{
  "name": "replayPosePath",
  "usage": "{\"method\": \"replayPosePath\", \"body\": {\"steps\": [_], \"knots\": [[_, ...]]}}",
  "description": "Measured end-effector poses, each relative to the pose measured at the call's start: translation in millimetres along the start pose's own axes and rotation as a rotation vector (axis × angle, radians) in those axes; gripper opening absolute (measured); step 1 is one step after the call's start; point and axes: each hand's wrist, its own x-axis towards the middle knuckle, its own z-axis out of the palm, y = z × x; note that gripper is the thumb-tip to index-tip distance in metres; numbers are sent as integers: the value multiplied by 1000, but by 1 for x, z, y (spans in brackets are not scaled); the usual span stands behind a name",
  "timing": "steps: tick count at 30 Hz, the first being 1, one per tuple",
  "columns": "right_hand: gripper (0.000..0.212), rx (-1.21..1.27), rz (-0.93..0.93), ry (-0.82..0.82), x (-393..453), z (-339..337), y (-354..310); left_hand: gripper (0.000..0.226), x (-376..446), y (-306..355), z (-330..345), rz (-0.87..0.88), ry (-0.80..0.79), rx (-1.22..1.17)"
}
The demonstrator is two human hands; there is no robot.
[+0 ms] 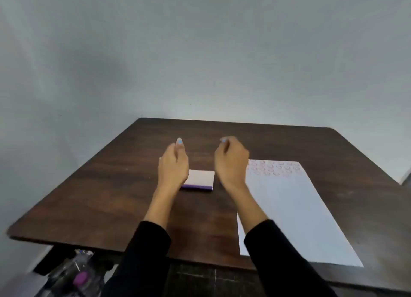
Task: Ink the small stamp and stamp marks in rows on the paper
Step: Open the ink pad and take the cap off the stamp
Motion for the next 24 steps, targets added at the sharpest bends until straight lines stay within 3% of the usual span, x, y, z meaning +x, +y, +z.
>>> {"method": "replayPosePath", "body": {"steps": [5, 16, 21, 24], "knots": [[22, -278, 11, -214, -51, 13, 23, 60, -25, -39, 5, -125, -106, 97], [32, -342, 57, -252, -68, 28, 36, 50, -40, -45, 11, -178, -94, 24], [34, -306, -29, -163, -70, 34, 28, 58, -38, -41, 3, -109, 12, -59], [36, -229, -99, -236, -74, 44, 14, 57, -31, -40, -16, -85, 150, -66]]}}
